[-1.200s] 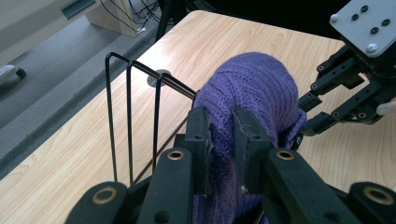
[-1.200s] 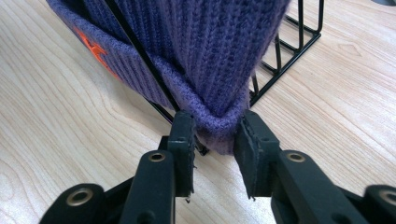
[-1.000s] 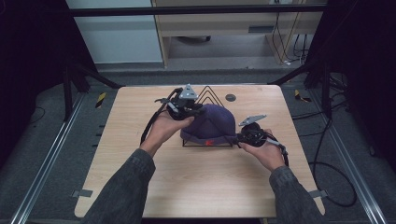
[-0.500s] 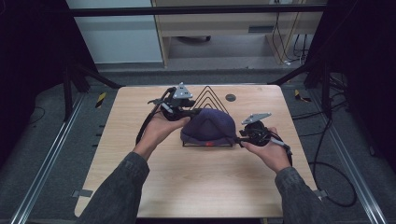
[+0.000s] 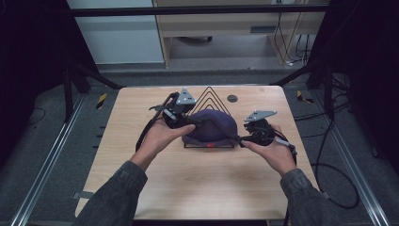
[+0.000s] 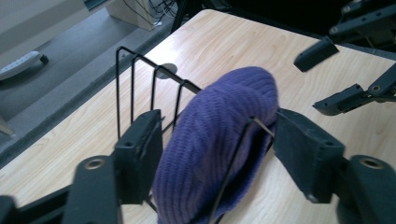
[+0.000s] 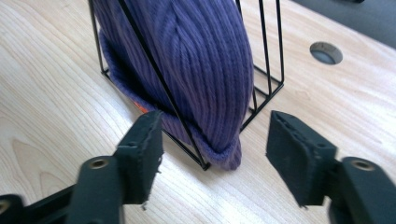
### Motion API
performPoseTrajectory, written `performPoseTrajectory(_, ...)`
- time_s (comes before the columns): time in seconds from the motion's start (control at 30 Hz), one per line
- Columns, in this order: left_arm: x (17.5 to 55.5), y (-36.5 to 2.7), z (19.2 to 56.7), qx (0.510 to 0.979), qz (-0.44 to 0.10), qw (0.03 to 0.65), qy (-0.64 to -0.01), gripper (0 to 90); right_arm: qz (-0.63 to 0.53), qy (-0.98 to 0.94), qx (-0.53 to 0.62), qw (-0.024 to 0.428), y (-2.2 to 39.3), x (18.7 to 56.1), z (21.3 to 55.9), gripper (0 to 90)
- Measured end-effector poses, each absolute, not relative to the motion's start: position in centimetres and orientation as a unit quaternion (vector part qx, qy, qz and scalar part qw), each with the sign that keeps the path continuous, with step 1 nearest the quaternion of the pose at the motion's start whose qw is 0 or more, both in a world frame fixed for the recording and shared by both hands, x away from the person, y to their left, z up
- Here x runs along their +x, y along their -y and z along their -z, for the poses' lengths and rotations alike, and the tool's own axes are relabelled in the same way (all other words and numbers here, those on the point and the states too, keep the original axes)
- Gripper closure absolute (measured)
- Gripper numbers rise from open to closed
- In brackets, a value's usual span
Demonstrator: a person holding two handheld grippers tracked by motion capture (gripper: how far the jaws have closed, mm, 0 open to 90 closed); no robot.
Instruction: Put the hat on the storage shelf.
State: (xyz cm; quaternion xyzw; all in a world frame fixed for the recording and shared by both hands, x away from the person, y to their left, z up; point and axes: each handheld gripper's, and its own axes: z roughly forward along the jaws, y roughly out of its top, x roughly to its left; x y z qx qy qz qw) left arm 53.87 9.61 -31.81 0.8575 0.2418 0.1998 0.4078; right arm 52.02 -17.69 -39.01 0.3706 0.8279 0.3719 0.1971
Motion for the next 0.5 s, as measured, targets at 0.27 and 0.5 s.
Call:
performPoseTrajectory(0.27, 52.6, -9.3, 31.2, 0.861, -0.193, 0.404, -0.242, 19.7, -0.378, -0.822, 0.371, 0.211, 17.4, 51.6, 37.4, 18.7)
performPoseTrajectory(0.5, 52.2, -9.7, 31.0, 0.862, -0.188, 0.403, -0.244, 12.4, -0.387, -0.812, 0.371, 0.23, 17.5, 51.5, 36.5, 13.5)
